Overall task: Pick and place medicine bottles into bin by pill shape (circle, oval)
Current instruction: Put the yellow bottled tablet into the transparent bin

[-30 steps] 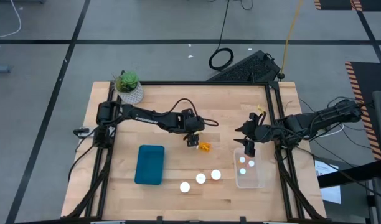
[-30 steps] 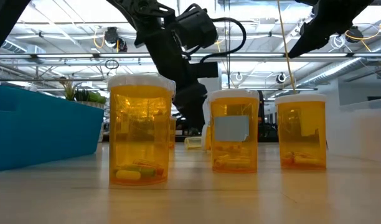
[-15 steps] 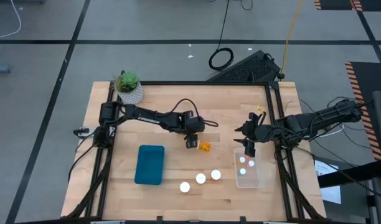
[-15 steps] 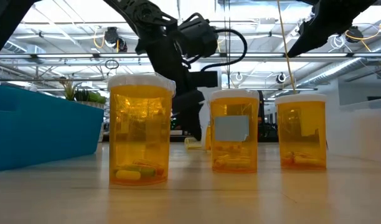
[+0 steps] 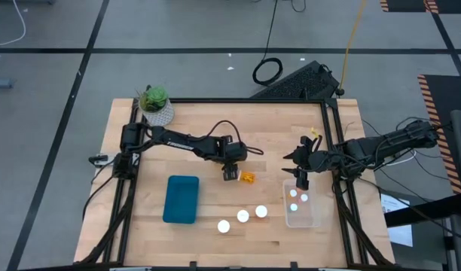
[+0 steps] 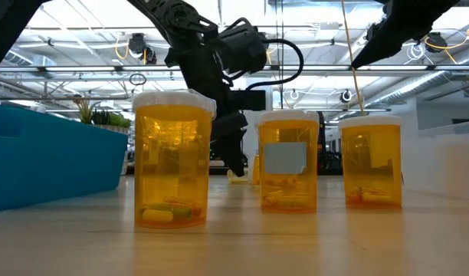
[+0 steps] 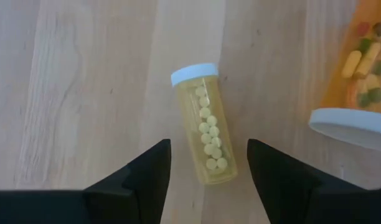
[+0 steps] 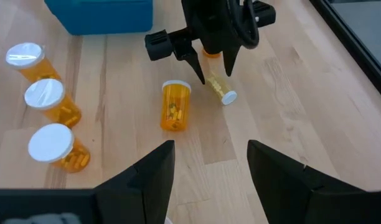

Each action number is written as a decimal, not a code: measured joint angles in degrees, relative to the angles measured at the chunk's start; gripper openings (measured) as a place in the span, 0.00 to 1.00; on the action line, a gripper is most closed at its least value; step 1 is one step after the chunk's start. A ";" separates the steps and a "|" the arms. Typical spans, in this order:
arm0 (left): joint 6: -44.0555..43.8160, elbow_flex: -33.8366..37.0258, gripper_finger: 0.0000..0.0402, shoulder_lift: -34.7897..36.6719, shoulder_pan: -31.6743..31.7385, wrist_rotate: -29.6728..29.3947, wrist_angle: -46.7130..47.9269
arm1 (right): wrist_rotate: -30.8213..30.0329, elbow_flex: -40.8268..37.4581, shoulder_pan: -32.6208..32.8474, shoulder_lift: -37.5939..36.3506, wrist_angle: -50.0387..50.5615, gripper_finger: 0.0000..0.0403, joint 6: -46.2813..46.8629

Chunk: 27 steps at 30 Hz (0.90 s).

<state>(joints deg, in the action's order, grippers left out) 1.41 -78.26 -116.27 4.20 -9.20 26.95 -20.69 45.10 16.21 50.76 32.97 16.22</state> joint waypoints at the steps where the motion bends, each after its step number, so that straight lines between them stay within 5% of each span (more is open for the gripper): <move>1: 0.00 0.00 0.53 0.00 0.25 0.01 0.03 | -0.01 0.00 0.00 0.00 -0.03 0.49 -0.02; 18: -0.44 -0.10 0.52 -1.70 2.48 4.40 -0.16 | 0.02 0.00 0.00 0.00 -0.15 0.49 -0.89; 27: 0.24 -0.09 0.32 -1.68 2.41 4.53 -0.08 | 0.02 0.00 0.00 -0.01 -0.20 0.49 -1.10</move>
<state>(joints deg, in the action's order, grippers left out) 1.65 -78.35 -117.95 6.61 -4.67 26.87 -20.67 45.10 16.21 50.75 32.77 15.11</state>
